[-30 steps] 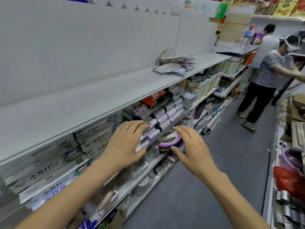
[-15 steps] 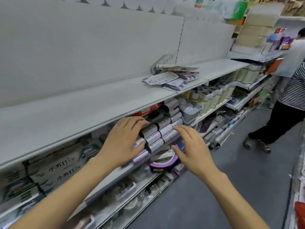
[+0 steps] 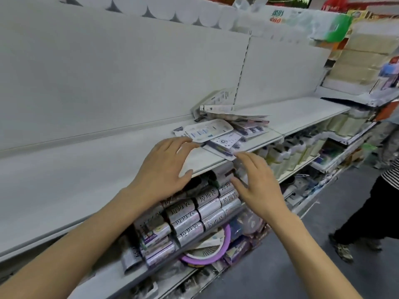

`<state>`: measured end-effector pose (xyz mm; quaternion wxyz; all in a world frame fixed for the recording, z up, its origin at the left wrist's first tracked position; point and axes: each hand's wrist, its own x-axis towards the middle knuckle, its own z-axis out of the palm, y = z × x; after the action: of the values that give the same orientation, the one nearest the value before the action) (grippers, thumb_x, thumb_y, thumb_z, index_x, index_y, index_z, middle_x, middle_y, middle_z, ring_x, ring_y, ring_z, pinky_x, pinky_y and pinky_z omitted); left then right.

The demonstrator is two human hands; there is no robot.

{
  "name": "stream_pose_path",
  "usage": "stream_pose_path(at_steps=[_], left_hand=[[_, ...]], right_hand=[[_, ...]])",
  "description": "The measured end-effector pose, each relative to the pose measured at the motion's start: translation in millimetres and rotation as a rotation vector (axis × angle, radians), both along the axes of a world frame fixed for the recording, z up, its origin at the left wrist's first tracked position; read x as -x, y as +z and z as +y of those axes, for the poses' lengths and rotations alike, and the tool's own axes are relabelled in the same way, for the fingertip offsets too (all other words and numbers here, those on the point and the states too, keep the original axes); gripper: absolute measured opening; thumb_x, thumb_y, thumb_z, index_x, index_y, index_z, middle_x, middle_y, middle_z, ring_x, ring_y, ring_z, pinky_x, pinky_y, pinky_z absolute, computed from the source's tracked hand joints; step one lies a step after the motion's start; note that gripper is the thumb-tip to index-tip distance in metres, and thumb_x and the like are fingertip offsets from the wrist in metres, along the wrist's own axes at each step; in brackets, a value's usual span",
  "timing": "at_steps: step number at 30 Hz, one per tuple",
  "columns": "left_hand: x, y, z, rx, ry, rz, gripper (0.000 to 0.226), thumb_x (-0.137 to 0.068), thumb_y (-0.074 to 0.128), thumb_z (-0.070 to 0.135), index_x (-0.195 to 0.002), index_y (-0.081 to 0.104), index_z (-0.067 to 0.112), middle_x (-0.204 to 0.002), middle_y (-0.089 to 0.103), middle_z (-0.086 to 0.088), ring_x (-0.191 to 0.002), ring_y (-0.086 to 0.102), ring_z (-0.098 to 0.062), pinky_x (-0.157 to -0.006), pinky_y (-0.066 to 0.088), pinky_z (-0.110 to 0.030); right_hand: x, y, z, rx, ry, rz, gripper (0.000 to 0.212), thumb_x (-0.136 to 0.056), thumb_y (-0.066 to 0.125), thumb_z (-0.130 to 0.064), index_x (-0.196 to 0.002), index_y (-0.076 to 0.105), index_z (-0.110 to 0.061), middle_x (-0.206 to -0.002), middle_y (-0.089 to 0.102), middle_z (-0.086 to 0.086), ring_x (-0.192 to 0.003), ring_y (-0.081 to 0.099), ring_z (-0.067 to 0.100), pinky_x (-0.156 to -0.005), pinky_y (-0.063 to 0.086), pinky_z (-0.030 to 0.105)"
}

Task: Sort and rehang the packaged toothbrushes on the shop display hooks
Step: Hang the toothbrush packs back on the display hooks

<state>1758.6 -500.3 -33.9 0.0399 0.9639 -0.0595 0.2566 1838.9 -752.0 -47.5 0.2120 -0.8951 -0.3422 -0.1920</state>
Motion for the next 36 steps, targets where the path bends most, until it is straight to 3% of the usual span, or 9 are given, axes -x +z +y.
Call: stream_pose_path(at_steps=[6, 10, 15, 17, 21, 23, 27, 32, 36], left_hand=[[-43, 4, -1, 0.040, 0.150, 0.099, 0.069, -0.087, 0.058, 0.031, -0.151, 0.033, 0.030, -0.161, 0.029, 0.000, -0.143, 0.033, -0.025, -0.108, 0.041, -0.046], [-74, 14, -3, -0.007, 0.302, 0.210, 0.076, -0.092, 0.054, 0.025, -0.155, 0.017, 0.042, -0.165, 0.016, 0.004, -0.146, 0.026, -0.022, -0.104, 0.042, -0.040], [-112, 20, -15, -0.017, 0.459, 0.330, 0.076, -0.093, 0.047, 0.019, -0.154, 0.013, 0.047, -0.164, 0.023, 0.007, -0.140, 0.034, -0.023, -0.098, 0.046, -0.039], [-120, 19, -15, -0.014, 0.489, 0.306, 0.071, -0.094, 0.051, 0.023, -0.153, 0.020, 0.047, -0.157, 0.033, 0.009, -0.132, 0.039, -0.022, -0.090, 0.049, -0.037], [-122, 14, -18, 0.048, 0.477, 0.187, 0.051, -0.090, 0.063, 0.053, -0.138, 0.051, 0.044, -0.136, 0.049, 0.009, -0.116, 0.047, -0.020, -0.080, 0.050, -0.035], [-120, 13, -22, 0.109, 0.461, 0.153, 0.047, -0.087, 0.069, 0.045, -0.133, 0.060, 0.038, -0.132, 0.054, 0.007, -0.111, 0.052, -0.022, -0.082, 0.049, -0.035], [-116, 14, -29, 0.181, 0.472, 0.012, 0.046, -0.082, 0.069, 0.004, -0.121, 0.071, 0.026, -0.122, 0.063, 0.005, -0.107, 0.061, -0.023, -0.080, 0.041, -0.028], [-111, 16, -38, 0.182, 0.439, -0.181, 0.015, -0.092, 0.069, 0.022, -0.106, 0.074, 0.027, -0.098, 0.064, 0.011, -0.087, 0.056, -0.013, -0.069, 0.041, -0.025], [-116, 18, -52, 0.195, 0.393, -0.215, 0.013, -0.092, 0.064, 0.031, -0.104, 0.068, 0.029, -0.107, 0.060, 0.014, -0.095, 0.050, -0.008, -0.076, 0.040, -0.022]], right_hand=[[-82, 23, -3, -0.076, 0.023, -0.064, 0.058, -0.092, 0.068, -0.025, -0.145, 0.046, -0.014, -0.144, 0.049, 0.005, -0.135, 0.042, 0.024, -0.113, 0.036, 0.041], [-144, 34, -3, -0.159, 0.038, -0.079, 0.056, -0.090, 0.068, -0.018, -0.142, 0.048, -0.011, -0.143, 0.050, 0.009, -0.132, 0.043, 0.029, -0.111, 0.038, 0.046], [-210, 42, 2, -0.136, 0.093, -0.120, 0.059, -0.084, 0.069, -0.012, -0.140, 0.050, -0.010, -0.140, 0.052, 0.010, -0.131, 0.043, 0.030, -0.111, 0.035, 0.041], [-231, 43, 6, -0.114, 0.113, -0.116, 0.060, -0.083, 0.070, -0.012, -0.140, 0.051, -0.010, -0.139, 0.054, 0.010, -0.131, 0.044, 0.031, -0.110, 0.034, 0.041], [-258, 44, 17, -0.047, 0.132, -0.053, 0.057, -0.083, 0.070, -0.014, -0.138, 0.055, -0.011, -0.135, 0.060, 0.012, -0.129, 0.049, 0.035, -0.104, 0.037, 0.045], [-265, 42, 23, 0.000, 0.148, -0.061, 0.049, -0.085, 0.068, -0.013, -0.133, 0.060, -0.016, -0.131, 0.065, 0.008, -0.122, 0.054, 0.034, -0.096, 0.036, 0.043], [-277, 39, 31, -0.017, 0.174, -0.139, 0.045, -0.079, 0.066, 0.003, -0.116, 0.072, -0.022, -0.115, 0.073, 0.002, -0.102, 0.062, 0.033, -0.082, 0.031, 0.039], [-281, 53, 35, -0.146, 0.216, -0.181, 0.044, -0.074, 0.060, 0.007, -0.100, 0.074, -0.026, -0.093, 0.075, -0.003, -0.090, 0.063, 0.030, -0.079, 0.032, 0.039], [-273, 61, 37, -0.239, 0.297, -0.151, 0.056, -0.072, 0.056, 0.011, -0.108, 0.074, -0.027, -0.100, 0.076, -0.004, -0.092, 0.063, 0.027, -0.080, 0.032, 0.035]])
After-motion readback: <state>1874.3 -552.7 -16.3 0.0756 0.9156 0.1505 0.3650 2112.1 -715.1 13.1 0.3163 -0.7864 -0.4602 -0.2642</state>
